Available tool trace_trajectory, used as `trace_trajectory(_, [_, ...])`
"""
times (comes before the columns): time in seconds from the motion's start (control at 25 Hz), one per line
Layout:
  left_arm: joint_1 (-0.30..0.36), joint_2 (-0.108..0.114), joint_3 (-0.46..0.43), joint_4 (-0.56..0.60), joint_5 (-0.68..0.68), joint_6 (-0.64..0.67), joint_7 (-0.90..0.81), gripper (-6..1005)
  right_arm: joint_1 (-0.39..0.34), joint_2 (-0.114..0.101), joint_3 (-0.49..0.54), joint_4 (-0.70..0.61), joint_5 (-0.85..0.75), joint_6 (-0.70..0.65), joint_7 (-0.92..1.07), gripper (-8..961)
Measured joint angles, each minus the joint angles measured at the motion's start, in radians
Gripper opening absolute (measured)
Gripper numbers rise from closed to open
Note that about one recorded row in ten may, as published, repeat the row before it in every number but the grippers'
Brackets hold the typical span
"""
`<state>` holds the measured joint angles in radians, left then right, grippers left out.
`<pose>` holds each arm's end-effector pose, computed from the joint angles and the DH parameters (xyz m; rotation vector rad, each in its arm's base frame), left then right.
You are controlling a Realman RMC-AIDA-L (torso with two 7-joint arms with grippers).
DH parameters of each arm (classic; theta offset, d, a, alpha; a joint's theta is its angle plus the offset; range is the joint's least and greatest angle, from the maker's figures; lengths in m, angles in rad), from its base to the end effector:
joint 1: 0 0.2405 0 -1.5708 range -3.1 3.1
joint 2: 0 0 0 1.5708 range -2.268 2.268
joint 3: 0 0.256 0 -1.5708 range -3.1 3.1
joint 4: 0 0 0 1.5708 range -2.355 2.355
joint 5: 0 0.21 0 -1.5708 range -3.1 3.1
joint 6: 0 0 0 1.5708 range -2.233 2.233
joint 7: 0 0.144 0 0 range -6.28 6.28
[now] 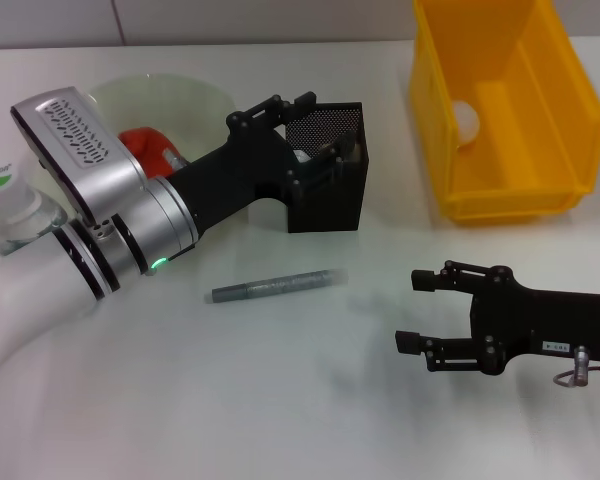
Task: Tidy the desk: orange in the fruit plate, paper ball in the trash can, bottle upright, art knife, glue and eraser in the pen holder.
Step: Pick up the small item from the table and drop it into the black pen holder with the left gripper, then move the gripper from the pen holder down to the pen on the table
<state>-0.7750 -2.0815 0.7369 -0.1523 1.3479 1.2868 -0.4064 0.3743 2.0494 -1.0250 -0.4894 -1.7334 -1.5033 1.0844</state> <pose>-0.2168 0.3448 -0.0919 -2.3593 -0.2680 -0.9110 0.2945 0.2707 -0.0412 -2.7997 0.5064 0.7168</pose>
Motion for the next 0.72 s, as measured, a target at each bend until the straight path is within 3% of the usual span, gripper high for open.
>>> trace_trajectory(0.48, [0.028,0.0,-0.012,-0.003,0.019,0.078,-0.011,813,-0.004,0.0,-0.001,0.0,0.0,-0.005,0.0,824])
trace_trajectory(0.72, [0.078,0.0,-0.012,0.007,0.099,0.185,-0.013,813,-0.004,0.0,0.0,0.0,0.0,-0.005,-0.002,824])
